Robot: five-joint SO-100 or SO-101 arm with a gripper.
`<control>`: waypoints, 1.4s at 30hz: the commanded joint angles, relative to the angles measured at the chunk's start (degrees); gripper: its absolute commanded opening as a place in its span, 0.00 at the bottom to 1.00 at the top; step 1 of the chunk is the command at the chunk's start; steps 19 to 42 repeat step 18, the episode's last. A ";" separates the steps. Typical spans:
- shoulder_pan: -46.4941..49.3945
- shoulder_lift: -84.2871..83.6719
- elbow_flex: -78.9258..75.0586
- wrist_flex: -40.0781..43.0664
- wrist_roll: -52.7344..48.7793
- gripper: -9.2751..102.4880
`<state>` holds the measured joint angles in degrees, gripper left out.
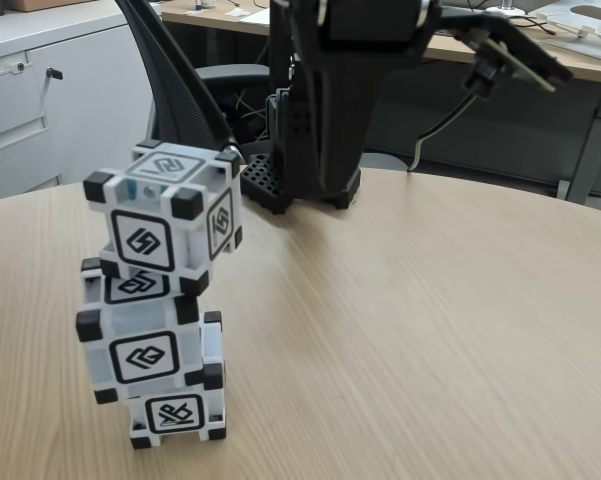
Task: Stack cubes from left to right.
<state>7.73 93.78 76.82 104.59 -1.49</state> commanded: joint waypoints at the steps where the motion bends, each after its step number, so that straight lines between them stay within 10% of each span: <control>1: 0.62 2.99 -1.93 1.32 1.41 0.09; 42: 0.62 2.99 -1.76 0.79 -0.09 0.10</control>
